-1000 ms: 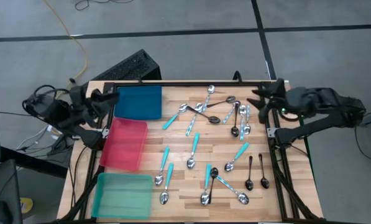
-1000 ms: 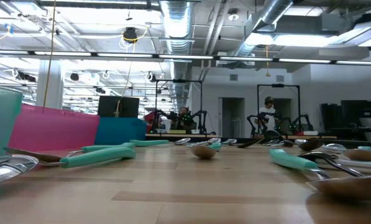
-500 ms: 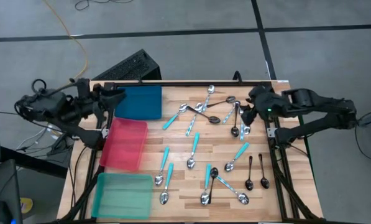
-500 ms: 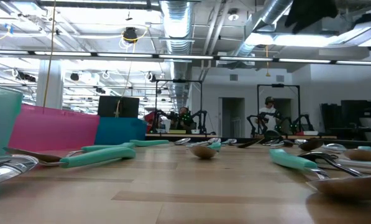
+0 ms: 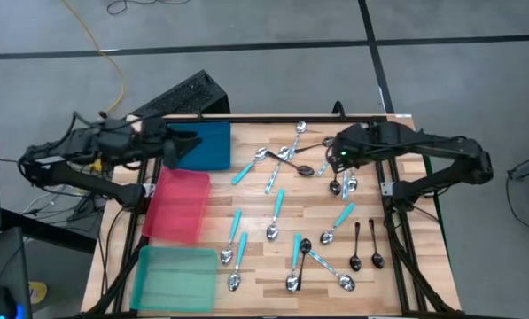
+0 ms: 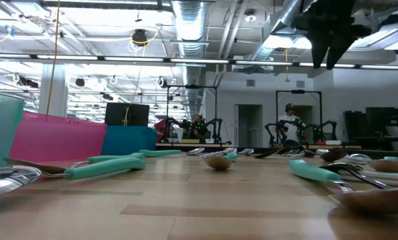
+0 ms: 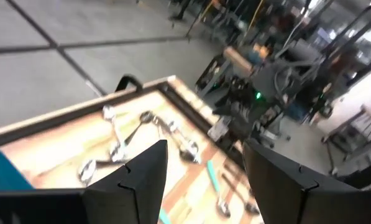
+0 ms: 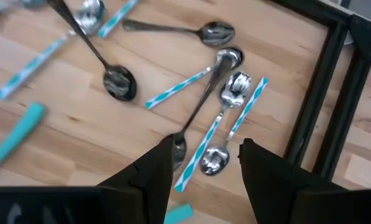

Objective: Sort silverware by color (type)
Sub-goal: Put the blue patterned spoon into the blue bin

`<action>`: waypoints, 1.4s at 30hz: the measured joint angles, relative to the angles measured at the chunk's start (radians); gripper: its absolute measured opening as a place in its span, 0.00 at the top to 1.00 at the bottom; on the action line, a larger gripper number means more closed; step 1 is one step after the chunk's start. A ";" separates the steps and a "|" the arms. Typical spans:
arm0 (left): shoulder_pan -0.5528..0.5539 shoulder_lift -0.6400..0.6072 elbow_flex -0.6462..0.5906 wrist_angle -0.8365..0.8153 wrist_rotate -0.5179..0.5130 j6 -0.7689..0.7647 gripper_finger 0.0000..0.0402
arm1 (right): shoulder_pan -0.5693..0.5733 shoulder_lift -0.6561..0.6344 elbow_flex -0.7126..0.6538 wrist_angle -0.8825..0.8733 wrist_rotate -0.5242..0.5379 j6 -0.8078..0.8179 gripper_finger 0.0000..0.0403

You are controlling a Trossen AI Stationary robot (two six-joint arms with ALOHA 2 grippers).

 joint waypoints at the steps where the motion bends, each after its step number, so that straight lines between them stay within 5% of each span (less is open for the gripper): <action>1: 0.015 0.011 0.000 -0.005 0.021 0.000 0.52 | -0.002 0.014 0.000 -0.001 -0.004 -0.010 0.50; 7: 0.066 0.061 0.000 -0.015 0.134 0.032 0.52 | -0.027 0.036 -0.013 -0.004 -0.042 -0.037 0.50; 12: 0.067 0.095 0.000 -0.015 0.148 0.080 0.52 | -0.013 -0.021 -0.160 0.004 -0.087 0.081 0.50; 21: 0.067 0.154 0.000 -0.013 0.000 0.219 0.52 | -0.002 -0.091 -0.407 0.178 -0.168 0.242 0.50; 26: 0.068 0.182 0.000 -0.014 -0.047 0.220 0.52 | -0.021 -0.081 -0.481 0.285 -0.177 0.242 0.50; 42: 0.113 0.196 -0.001 -0.041 0.024 0.204 0.52 | -0.212 -0.071 -0.597 0.535 -0.178 0.090 0.50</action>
